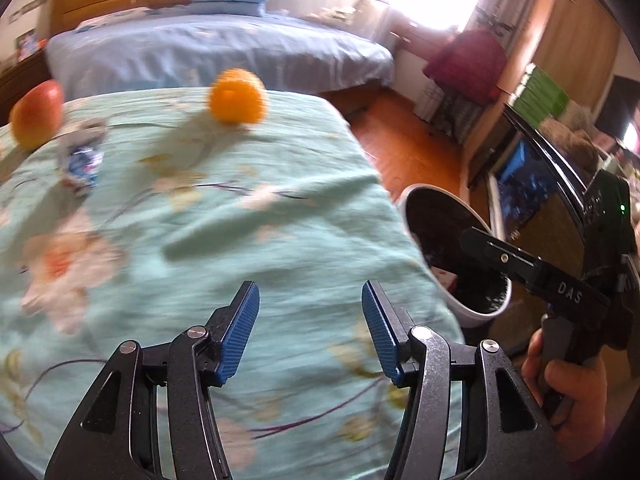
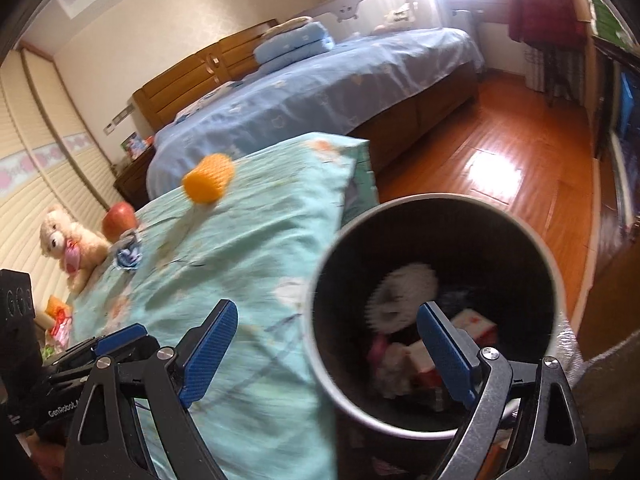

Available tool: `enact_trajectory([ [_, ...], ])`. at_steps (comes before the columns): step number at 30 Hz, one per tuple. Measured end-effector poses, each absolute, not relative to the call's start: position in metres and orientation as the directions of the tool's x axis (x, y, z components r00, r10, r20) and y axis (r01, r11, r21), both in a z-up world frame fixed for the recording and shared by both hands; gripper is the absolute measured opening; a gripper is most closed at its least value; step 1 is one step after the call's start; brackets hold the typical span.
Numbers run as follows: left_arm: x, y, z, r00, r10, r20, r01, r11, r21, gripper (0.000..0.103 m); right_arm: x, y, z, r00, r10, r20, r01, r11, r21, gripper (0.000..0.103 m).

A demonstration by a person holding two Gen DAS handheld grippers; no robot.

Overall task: Collect trash
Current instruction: 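Move both open tools back over the items on the bed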

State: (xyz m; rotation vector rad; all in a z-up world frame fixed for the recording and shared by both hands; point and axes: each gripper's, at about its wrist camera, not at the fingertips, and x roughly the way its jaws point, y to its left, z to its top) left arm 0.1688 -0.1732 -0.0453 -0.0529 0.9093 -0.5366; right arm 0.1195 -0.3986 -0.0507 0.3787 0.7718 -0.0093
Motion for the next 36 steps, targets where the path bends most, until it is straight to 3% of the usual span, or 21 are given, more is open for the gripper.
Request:
enact_trajectory([
  [17,0.193,-0.079,-0.057,0.569,-0.349,-0.745,0.230,0.937,-0.262,0.059,0.165,-0.312,-0.054,0.694,0.222,-0.685,0.025,0.943,0.331,0.096],
  [36,0.238,-0.050,-0.057,0.590,-0.288,-0.755,0.155,0.957,-0.244,0.065,0.219,-0.278,-0.059,0.658,0.244,-0.712,-0.012,0.949,0.315,0.096],
])
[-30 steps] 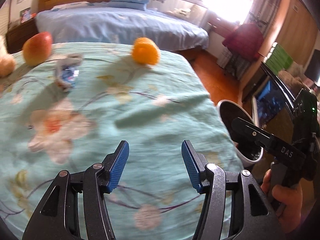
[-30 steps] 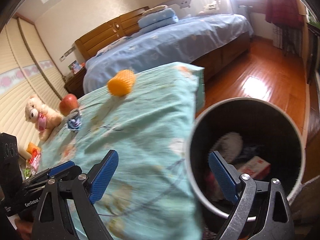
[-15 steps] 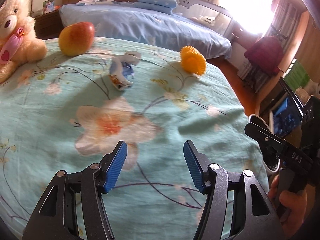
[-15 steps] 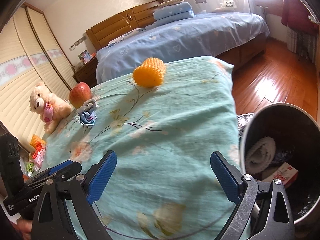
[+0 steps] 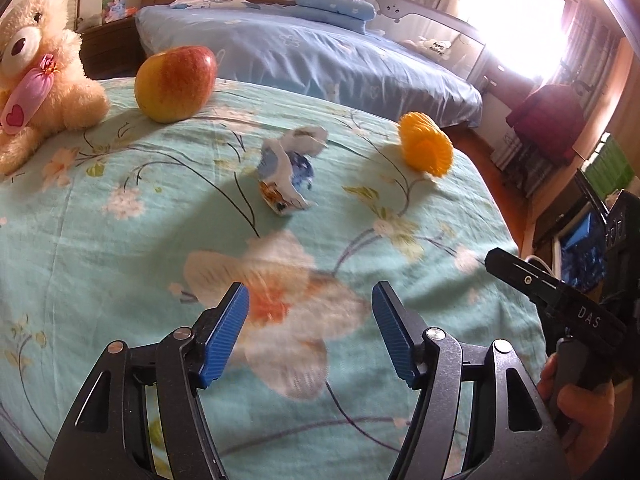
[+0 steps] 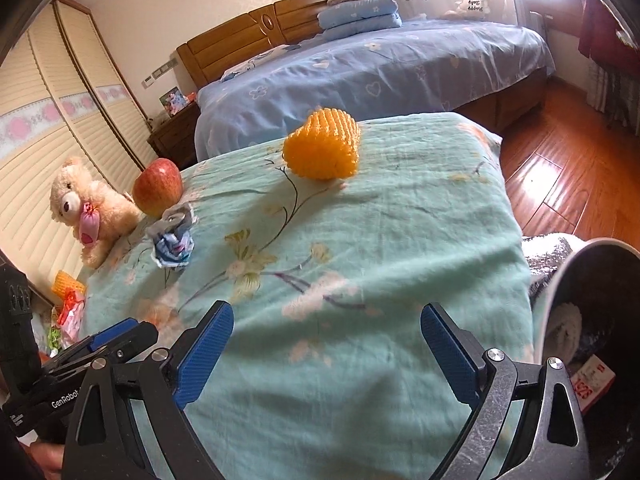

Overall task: Collect trash
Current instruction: 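Move both open tools back over the items on the bed, then grasp the orange mesh ball with the right tool while the left tool grasps the white-blue wrapper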

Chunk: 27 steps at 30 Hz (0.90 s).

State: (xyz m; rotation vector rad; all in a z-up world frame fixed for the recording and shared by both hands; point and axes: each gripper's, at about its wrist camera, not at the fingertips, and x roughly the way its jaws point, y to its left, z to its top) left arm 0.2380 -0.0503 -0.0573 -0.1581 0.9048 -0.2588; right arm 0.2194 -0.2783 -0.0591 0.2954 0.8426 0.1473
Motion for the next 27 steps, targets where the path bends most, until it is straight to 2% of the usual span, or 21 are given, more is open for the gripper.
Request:
enact_trajectory([
  [23,0.308,-0.036,-0.065,0.609,-0.242,-0.756,0.081,0.966,-0.244,0.065,0.335,-0.280,-0.063,0.680,0.229,-0.696,0.051,0.933,0.356,0.096],
  [26,0.310,-0.037,-0.067,0.610,-0.253,-0.751,0.085,0.963,-0.255,0.060,0.347,-0.281,-0.065,0.678,0.223,-0.700,0.064,0.931,0.359,0.096],
  [27,0.311,-0.037,-0.068,0.608,-0.256,-0.751,0.088,0.963,-0.256,0.054,0.349,-0.280,-0.065,0.678,0.220,-0.701,0.067,0.932,0.357,0.095],
])
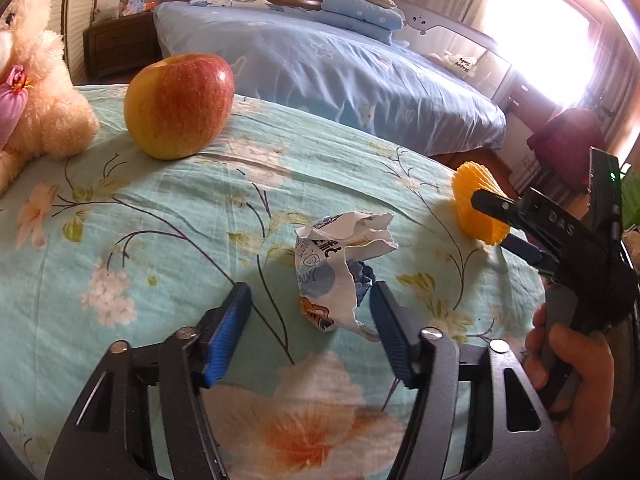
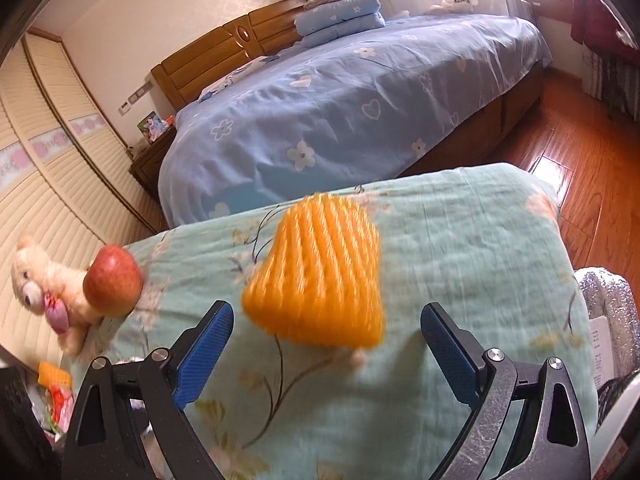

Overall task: Collect trash
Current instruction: 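Grasp the orange mesh ball with the right tool while the left tool grasps the white-blue wrapper, then carry the orange mesh ball with the right tool while the left tool carries the wrapper over the bin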

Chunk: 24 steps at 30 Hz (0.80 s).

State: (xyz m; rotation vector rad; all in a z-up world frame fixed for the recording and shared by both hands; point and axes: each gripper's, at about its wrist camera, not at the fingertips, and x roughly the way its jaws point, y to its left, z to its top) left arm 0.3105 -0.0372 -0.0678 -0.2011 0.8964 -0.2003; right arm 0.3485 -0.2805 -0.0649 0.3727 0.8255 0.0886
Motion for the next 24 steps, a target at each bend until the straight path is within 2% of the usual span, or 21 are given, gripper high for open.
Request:
enact_trajectory([
  [1,0.312,-0.038,-0.069,0.604,-0.262,-0.753,0.093,0.961,-0.259,0.044,0.351,-0.281,-0.065,0.678,0.214,-0.703,0.071,0.933,0.353,0.095],
  [2,0.312,-0.038,-0.070,0.599,-0.268,-0.754,0.099,0.960,-0.263,0.038,0.352,-0.281,-0.066,0.680,0.206,-0.704,0.074,0.935,0.346,0.089],
  [3,0.312,-0.039,-0.070,0.595,-0.273,-0.756,0.103,0.959,-0.265,0.028,0.353,-0.281,-0.065,0.681,0.203,-0.704,0.075,0.937,0.343,0.084],
  [5,0.312,-0.039,-0.070,0.596,-0.278,-0.753,0.111,0.958,-0.266,0.024,0.351,-0.282,-0.066,0.679,0.200,-0.706,0.075,0.938,0.337,0.056],
  [8,0.305,-0.039,-0.066,0.606,-0.282,-0.744,0.121,0.957,-0.264,0.023,0.341,-0.285,-0.064,0.687,0.204,-0.697,0.072,0.936,0.345,0.040],
  [12,0.291,-0.038,-0.063,0.606,-0.295,-0.739,0.131,0.953,-0.273,0.022,0.319,-0.289,-0.061,0.696,0.220,-0.683,0.061,0.931,0.361,0.034],
  [24,0.241,-0.051,-0.061,0.581,-0.349,-0.736,0.177,0.936,-0.304,0.022,0.230,-0.295,-0.060,0.702,0.235,-0.672,0.054,0.924,0.379,0.034],
])
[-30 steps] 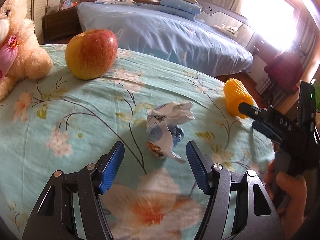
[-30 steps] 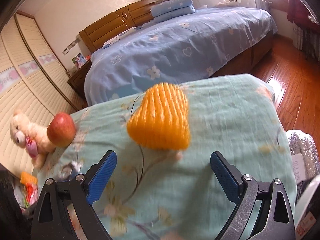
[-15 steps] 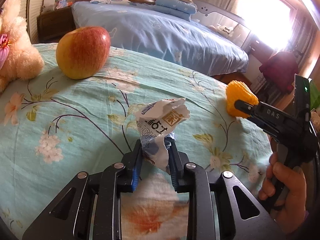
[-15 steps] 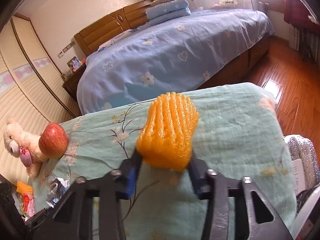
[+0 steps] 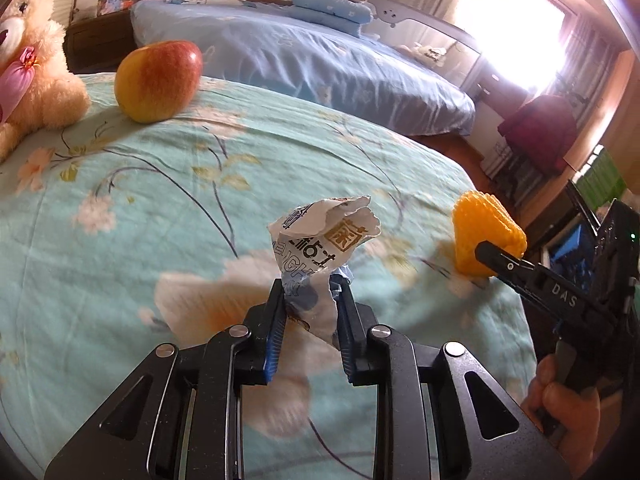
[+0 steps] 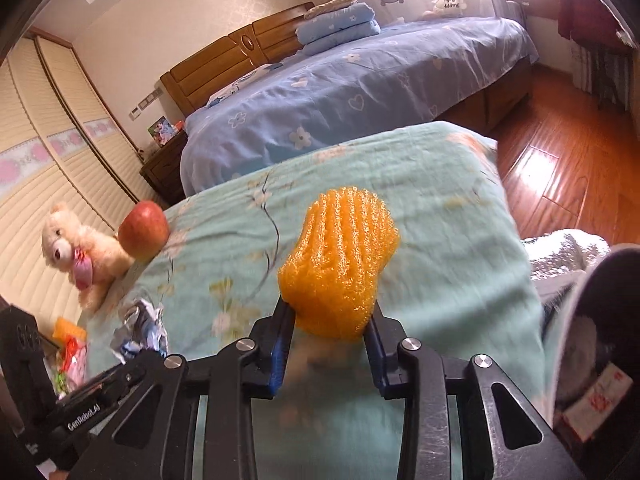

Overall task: Collect trash
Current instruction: 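Carry the orange mesh ball with the right tool while the left tool carries the wrapper over the bin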

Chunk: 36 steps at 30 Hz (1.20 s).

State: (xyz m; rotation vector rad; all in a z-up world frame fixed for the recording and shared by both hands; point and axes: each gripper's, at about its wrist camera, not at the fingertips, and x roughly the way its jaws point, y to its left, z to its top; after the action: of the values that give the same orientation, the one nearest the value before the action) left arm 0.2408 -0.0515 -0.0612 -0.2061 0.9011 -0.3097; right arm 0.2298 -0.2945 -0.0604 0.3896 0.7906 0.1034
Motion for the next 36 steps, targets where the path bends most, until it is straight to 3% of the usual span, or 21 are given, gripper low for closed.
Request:
enact_trajectory([
  [36,0.166,-0.136,-0.044,0.546,-0.409,-0.732,0.376,0.900,-0.223,0.022,0.101,-0.319,-0.043,0.774,0.185,-0.606,0.076,0.923,0.378,0.034],
])
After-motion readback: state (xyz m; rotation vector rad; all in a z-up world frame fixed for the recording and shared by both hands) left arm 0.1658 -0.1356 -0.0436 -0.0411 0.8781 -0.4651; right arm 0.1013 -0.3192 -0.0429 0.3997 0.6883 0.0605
